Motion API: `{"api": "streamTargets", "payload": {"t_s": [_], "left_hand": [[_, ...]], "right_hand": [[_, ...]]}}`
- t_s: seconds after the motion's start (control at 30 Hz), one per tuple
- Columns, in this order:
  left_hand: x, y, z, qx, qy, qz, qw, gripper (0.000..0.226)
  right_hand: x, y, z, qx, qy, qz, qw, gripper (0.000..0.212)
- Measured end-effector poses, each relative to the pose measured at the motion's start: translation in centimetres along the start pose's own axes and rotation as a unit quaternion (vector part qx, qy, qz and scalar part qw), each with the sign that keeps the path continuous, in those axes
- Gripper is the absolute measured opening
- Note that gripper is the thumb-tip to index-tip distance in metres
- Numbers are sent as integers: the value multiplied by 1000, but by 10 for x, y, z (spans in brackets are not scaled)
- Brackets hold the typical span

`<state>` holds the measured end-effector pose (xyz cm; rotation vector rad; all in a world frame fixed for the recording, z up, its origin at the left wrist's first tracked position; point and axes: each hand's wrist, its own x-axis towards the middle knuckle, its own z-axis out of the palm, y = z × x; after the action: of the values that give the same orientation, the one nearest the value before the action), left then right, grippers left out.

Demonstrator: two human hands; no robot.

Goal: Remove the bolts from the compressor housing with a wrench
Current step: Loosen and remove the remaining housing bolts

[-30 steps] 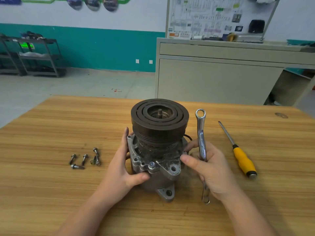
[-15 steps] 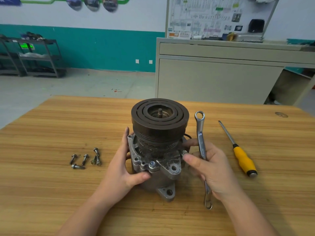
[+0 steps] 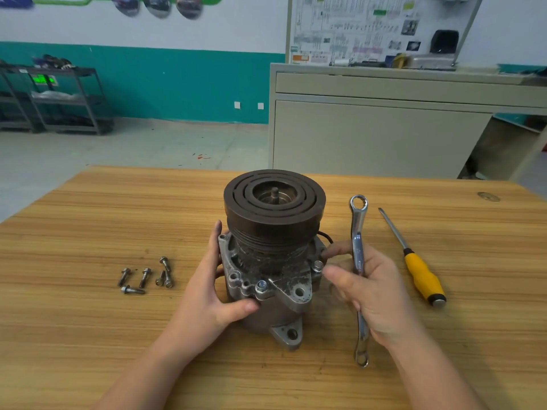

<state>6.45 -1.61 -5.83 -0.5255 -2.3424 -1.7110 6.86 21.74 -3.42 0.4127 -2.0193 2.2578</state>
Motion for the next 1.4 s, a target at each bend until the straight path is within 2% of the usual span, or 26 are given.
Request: {"api": "streamTargets", "payload": {"t_s": [0.23,0.47,0.63,0.87,1.0,1.07,1.17,1.3,1.4], "left_hand": [[0,1,0,5,-4,1,1000,125],[-1,-1,-1,7,-9,-7,1000,135],[-1,-2,-2,9,-9,-9,1000,134],[0,-1,-2,8,-9,-3,1000,136],[-1,1,-2,6,-7,2,1000,135],[-1,1,-2,8,-4,6,1000,133],[-1,2,-1,11,-2,7,1000,128],[0,2,-1,10,-1,9,1000,125],[0,1,-1,11,-3,9,1000,126]], "right_hand": [[-1,-1,1,-38,0,-2,999,26],[-5,-4,6,-46,-18,-27,998,21],[-3,-2,3,-55,-3,0,998,18],[-3,-3,4,-40,-14,1,999,10],[-4,-4,3,-9,-43,-2,999,18],[-3,-4,3,-6,-34,1,999,21],[0,-1,-2,-1,-15,5,1000,12],[1,-1,-3,12,-22,13,1000,29],[1,-1,-1,-2,-7,10,1000,17]]}}
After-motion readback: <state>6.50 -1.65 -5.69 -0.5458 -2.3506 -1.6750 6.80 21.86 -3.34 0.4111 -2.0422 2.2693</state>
